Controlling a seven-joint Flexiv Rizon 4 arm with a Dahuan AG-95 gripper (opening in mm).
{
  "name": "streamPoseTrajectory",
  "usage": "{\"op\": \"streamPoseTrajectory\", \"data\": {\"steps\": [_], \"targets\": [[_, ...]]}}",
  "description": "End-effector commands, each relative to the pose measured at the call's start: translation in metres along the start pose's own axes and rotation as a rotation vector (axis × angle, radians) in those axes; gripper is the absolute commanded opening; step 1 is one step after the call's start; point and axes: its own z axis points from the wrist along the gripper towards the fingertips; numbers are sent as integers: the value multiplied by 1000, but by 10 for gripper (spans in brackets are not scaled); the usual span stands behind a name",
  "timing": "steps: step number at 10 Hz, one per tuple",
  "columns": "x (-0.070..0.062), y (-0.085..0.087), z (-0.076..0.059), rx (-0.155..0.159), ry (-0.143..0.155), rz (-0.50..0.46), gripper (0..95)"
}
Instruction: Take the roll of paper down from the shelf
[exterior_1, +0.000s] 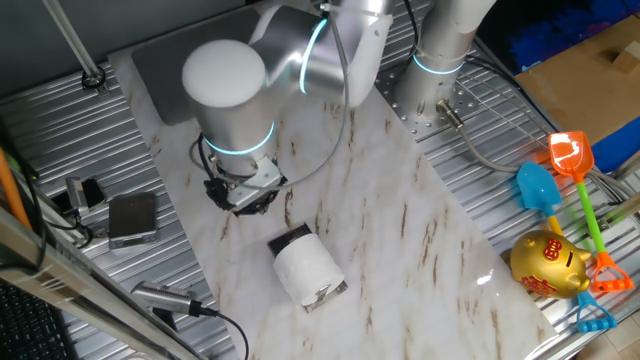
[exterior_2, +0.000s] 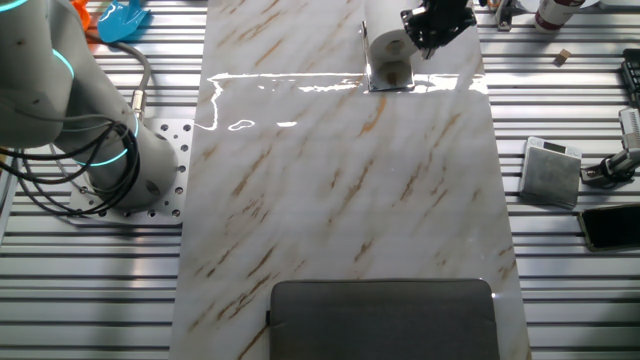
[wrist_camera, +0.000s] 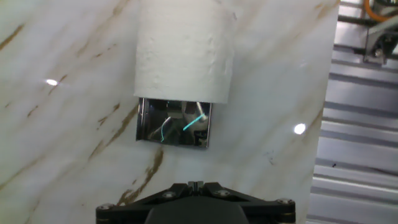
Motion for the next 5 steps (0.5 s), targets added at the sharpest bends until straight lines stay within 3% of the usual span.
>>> {"op": "streamPoseTrajectory", "data": {"steps": [1, 5], "targets": [[-9, -4, 2, 5, -37, 2, 0], [-55, -14, -3, 8, -53, 67, 0]]}}
